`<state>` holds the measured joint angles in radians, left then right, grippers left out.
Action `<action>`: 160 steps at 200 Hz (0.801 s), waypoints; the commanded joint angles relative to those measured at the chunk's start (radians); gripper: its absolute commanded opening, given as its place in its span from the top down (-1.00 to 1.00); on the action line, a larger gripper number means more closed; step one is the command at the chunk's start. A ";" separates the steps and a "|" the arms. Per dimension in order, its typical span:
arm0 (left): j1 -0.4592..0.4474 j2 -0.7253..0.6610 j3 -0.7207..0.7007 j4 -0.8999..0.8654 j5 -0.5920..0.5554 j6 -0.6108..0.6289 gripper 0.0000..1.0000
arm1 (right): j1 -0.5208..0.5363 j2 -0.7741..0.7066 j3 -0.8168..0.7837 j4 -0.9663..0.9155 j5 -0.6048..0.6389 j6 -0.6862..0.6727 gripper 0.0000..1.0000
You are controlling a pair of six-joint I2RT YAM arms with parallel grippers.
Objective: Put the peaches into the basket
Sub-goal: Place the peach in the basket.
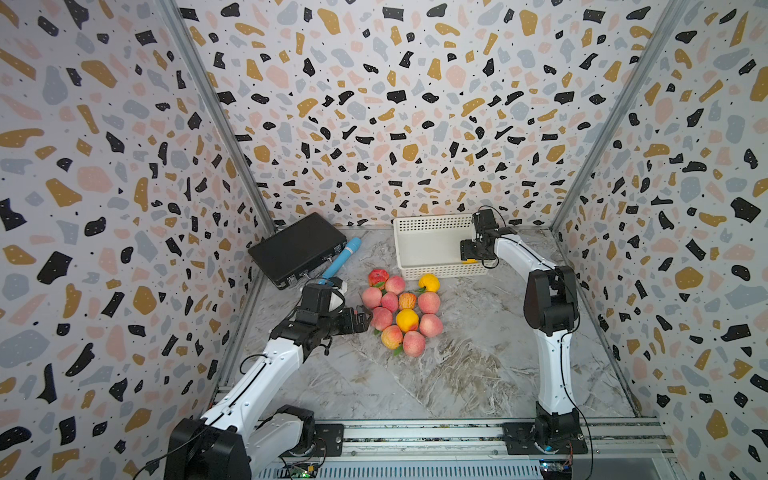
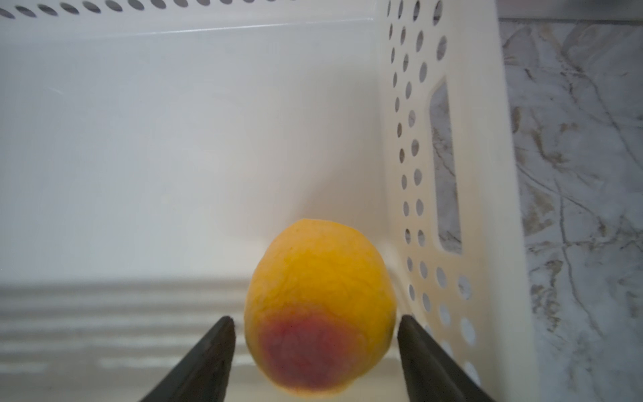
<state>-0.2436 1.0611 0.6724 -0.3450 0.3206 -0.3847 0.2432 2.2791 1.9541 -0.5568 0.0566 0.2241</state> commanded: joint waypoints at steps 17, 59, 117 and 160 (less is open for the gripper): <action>-0.002 -0.003 0.047 -0.041 -0.051 0.013 -0.98 | 0.005 -0.104 0.012 -0.025 -0.002 0.007 -0.65; -0.003 0.000 0.057 -0.074 -0.107 0.013 -0.98 | 0.005 -0.273 -0.112 0.006 -0.009 0.015 -0.80; -0.003 -0.006 0.052 -0.116 -0.186 -0.007 -0.98 | 0.005 -0.627 -0.526 0.131 -0.053 0.050 -0.86; -0.003 0.018 0.052 -0.149 -0.227 -0.034 -0.98 | 0.004 -0.900 -0.975 0.348 -0.148 0.102 -0.83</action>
<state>-0.2436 1.0618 0.7036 -0.4644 0.1341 -0.3969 0.2432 1.4731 1.1553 -0.3351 -0.0154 0.2825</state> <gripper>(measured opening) 0.991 0.920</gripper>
